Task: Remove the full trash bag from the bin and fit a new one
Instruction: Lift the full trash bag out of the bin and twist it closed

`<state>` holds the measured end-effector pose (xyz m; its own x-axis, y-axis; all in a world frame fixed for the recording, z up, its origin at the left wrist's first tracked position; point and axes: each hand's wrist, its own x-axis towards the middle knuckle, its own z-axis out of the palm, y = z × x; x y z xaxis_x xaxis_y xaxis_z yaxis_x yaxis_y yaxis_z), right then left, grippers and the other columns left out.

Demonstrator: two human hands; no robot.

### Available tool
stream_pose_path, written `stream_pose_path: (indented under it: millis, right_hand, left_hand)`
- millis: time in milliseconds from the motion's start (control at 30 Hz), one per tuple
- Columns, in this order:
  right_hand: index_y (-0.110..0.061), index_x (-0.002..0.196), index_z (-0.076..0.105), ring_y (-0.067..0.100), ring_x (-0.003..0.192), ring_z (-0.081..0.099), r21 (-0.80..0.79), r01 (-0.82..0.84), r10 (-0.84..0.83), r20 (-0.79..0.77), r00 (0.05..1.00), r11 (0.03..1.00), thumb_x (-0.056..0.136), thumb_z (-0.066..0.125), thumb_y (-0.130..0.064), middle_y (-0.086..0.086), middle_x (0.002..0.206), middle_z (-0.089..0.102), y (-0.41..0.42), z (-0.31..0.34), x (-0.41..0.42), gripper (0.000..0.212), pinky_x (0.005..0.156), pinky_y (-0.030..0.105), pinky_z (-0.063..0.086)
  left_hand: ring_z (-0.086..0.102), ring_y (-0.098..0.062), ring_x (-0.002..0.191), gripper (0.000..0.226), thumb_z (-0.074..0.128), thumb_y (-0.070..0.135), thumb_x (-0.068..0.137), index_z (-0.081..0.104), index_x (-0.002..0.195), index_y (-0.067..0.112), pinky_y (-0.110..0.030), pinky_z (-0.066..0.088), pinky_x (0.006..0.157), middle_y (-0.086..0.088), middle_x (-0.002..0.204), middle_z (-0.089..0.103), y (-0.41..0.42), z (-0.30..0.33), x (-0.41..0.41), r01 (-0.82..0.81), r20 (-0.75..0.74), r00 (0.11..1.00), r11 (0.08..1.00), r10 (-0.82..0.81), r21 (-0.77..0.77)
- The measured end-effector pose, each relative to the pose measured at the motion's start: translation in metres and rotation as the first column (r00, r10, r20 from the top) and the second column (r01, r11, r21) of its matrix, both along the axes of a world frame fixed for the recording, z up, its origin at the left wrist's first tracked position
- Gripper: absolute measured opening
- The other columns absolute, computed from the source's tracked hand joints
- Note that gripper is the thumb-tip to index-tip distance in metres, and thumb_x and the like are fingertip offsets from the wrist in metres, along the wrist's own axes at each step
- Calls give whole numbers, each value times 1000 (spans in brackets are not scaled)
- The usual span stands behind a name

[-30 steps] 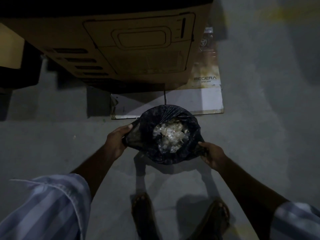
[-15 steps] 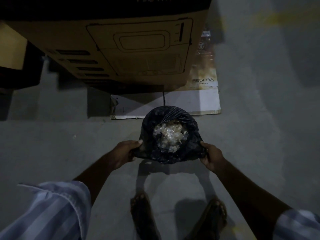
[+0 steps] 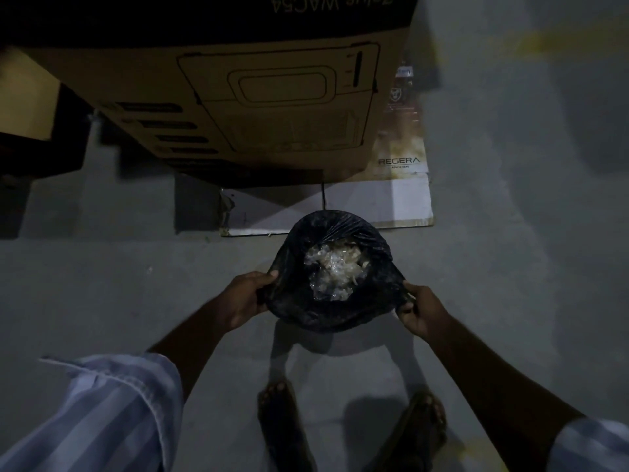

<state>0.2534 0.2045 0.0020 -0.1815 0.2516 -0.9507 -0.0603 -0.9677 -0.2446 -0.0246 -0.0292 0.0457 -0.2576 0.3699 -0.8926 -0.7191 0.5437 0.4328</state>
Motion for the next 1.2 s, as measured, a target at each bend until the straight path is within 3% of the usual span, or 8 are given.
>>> stream_pose_path:
  millis: [133,267,400,600,733,833,1000,1200]
  right_hand:
    - [-3,137,52,10,47,58,8,-18,18,-83,996,1000,107,38,-10,9,93,65,6,10,1,35,32,17,36]
    - [2,144,52,22,87,68,30,-48,51,-103,993,998,104,47,-11,17,137,62,14,12,4,43,57,26,61]
    - [4,137,58,16,59,67,2,-66,66,-86,994,998,103,56,-15,10,111,66,24,17,1,40,45,25,55]
    - [-1,140,60,28,112,67,83,-251,262,-168,950,964,106,51,-28,18,138,65,38,17,-11,44,92,38,59]
    - [-7,125,69,18,74,68,91,-366,373,-88,924,926,103,58,-32,11,105,73,46,14,-17,35,56,25,59]
    - [-13,115,65,8,43,49,76,-460,457,56,888,885,97,67,-30,4,81,55,51,10,-19,25,33,18,39]
    - [-7,97,70,18,53,46,181,-488,452,207,867,854,92,68,-14,14,79,56,47,21,-20,8,36,20,36]
    - [-18,73,79,26,73,60,478,-471,326,356,876,742,82,66,1,15,79,69,43,40,-26,25,70,41,50]
  left_hand:
    - [66,-42,114,57,73,27,91,57,129,-13,-50,54,97,-29,128,66,2,5,0,-13,-48,999,1000,14,22]
    - [66,-42,117,58,75,27,90,59,128,-12,-56,50,103,-28,127,67,11,11,-1,-32,-77,996,995,40,97]
    - [69,-33,104,47,76,29,89,67,122,-4,-48,54,97,-20,119,73,23,15,-1,-31,-138,989,994,46,106]
    - [71,-29,97,28,73,22,92,73,115,6,-38,58,84,-10,105,77,37,20,-4,-76,-203,974,989,101,127]
    - [71,-38,106,32,73,16,91,69,118,-2,-46,60,91,-22,119,73,40,17,-7,-88,-202,972,986,117,145]
    - [71,-38,109,32,72,8,91,68,122,-1,-47,61,90,-21,121,73,42,17,-9,-90,-212,970,984,122,153]
    - [69,-41,112,40,66,-5,88,70,126,7,-47,60,91,-18,121,73,43,15,-13,-92,-240,963,987,123,136]
    - [71,-38,107,55,58,-12,79,71,128,11,-42,61,81,-16,120,75,48,18,-19,-102,-252,957,981,141,162]
